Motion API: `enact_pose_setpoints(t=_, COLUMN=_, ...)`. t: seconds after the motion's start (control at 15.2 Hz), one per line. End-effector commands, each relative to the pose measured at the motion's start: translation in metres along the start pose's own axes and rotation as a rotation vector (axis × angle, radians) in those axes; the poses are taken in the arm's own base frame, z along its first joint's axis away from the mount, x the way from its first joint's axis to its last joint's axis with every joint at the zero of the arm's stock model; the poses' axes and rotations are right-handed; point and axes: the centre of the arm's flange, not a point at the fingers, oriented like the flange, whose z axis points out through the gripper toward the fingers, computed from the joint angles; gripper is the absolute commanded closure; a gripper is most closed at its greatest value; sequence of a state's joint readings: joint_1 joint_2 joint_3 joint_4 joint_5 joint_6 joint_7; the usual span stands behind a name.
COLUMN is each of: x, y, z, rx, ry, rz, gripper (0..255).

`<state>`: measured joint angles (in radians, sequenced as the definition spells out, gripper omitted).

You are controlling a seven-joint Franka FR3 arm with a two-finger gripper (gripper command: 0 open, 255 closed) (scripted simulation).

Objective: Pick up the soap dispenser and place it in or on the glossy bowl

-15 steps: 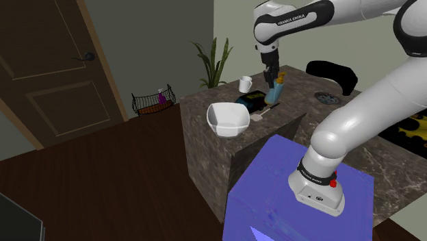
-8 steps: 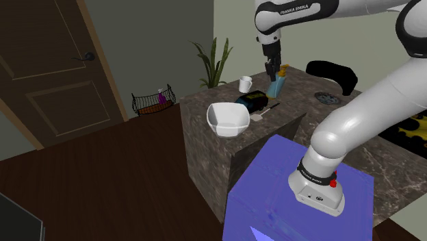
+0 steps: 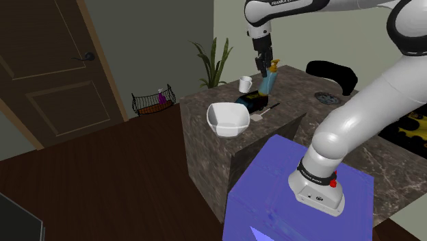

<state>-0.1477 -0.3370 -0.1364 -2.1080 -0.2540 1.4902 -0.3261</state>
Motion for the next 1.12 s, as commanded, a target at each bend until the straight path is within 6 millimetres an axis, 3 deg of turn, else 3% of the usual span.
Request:
enact_pose_setpoints(t=0.0, x=0.012, y=-0.024, z=-0.010, rx=0.001, ry=0.000, rz=0.001, gripper=255)
enact_pose_setpoints(t=0.86, x=0.107, y=-0.150, z=-0.078, rx=0.001, ry=0.000, rz=0.001, gripper=255)
enact_pose_setpoints(t=1.06, x=0.112, y=-0.152, z=-0.063, rx=0.001, ry=0.000, rz=0.001, gripper=255)
